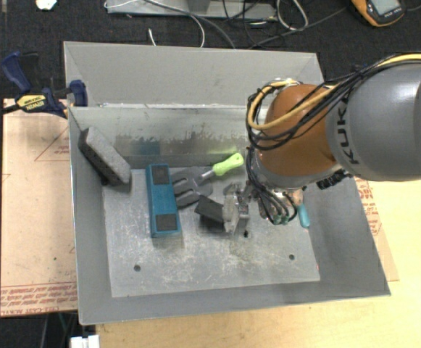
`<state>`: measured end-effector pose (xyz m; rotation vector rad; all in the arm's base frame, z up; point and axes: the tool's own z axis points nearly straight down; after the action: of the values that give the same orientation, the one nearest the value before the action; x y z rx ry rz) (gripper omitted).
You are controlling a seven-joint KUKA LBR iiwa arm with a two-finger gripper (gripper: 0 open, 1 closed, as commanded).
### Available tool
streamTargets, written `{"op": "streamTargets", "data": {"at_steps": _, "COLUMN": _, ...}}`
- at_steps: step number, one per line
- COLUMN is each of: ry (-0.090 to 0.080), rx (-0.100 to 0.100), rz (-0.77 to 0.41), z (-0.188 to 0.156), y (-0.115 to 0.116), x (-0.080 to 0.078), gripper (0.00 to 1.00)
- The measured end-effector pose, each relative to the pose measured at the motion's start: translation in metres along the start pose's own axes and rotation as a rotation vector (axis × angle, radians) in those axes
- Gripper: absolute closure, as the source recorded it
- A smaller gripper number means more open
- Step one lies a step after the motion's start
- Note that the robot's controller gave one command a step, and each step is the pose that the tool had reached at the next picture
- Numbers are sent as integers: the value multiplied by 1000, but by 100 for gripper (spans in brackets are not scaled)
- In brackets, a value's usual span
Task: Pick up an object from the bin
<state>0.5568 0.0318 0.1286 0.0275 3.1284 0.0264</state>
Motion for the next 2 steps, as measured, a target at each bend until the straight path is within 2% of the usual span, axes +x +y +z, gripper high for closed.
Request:
{"op": "streamTargets", "data": {"at_steps": 1, "ry": -12, "rx": 1, "rz": -215, "z": -5, "y": 14, "x": -21, "gripper": 100}}
{"op": "streamTargets", "data": {"at_steps": 2, "ry": -17, "rx": 0, "rz": -405, "z": 47, "y": -13, "x": -47, "gripper": 100}}
